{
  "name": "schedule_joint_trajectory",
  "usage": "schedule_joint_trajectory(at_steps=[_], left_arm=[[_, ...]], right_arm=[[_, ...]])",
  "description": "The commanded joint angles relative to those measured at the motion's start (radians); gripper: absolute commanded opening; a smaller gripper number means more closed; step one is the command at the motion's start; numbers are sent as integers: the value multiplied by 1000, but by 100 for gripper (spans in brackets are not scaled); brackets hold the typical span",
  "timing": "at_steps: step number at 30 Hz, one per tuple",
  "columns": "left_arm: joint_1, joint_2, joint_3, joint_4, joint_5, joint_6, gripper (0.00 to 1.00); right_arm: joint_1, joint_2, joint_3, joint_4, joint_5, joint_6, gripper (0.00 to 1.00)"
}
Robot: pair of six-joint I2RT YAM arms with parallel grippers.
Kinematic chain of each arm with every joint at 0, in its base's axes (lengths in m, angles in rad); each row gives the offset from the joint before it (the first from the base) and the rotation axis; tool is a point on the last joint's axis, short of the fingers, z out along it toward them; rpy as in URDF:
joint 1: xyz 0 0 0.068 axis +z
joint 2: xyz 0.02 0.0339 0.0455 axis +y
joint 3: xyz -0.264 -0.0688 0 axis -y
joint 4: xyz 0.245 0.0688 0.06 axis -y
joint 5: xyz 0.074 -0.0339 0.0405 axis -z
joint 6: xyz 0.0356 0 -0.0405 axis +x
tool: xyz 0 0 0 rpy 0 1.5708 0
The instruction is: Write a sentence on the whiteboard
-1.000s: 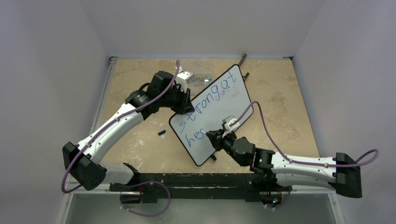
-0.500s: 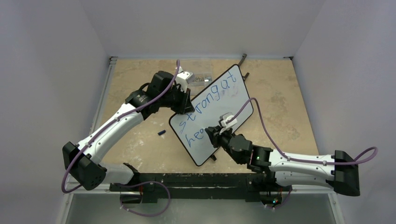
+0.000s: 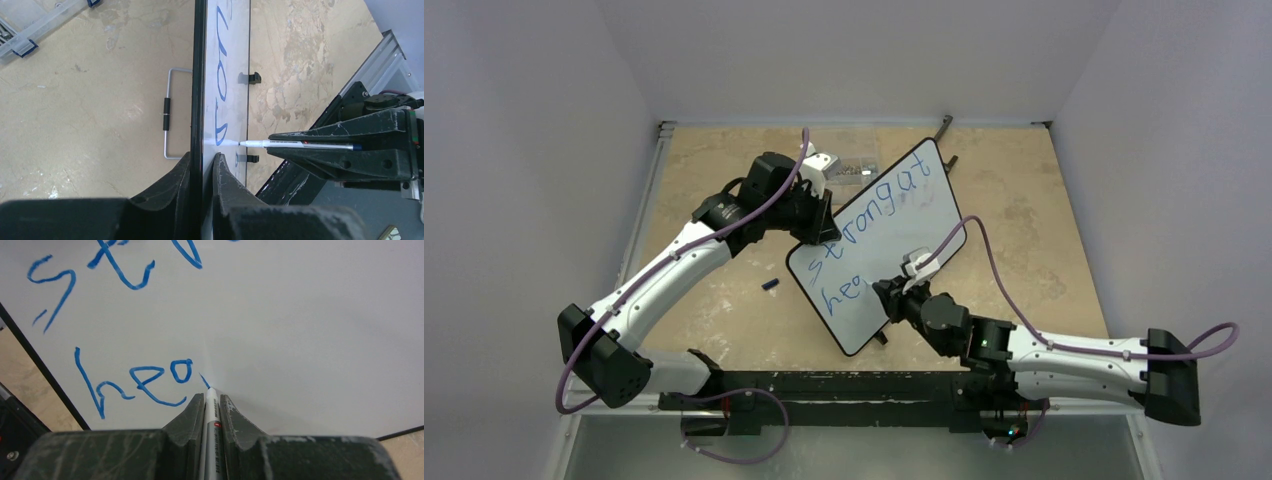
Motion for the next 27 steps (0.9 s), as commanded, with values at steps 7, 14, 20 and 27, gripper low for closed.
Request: schedule_joint_trajectory(at_steps=[7, 14, 20, 27], left_arm=[[22, 24, -26, -113, -258, 162, 0], [23, 17, -26, -113, -254, 161, 0], [22, 15, -26, -112, -245, 162, 0], [23, 11, -27, -112, -241, 160, 0]], right_arm=[[-2, -50, 20, -46, 45, 13, 0], [-2, -73, 91, -28, 30, -40, 0], [-2, -34, 113, 47, 48, -90, 0], [-1, 52, 132, 96, 62, -105, 0]])
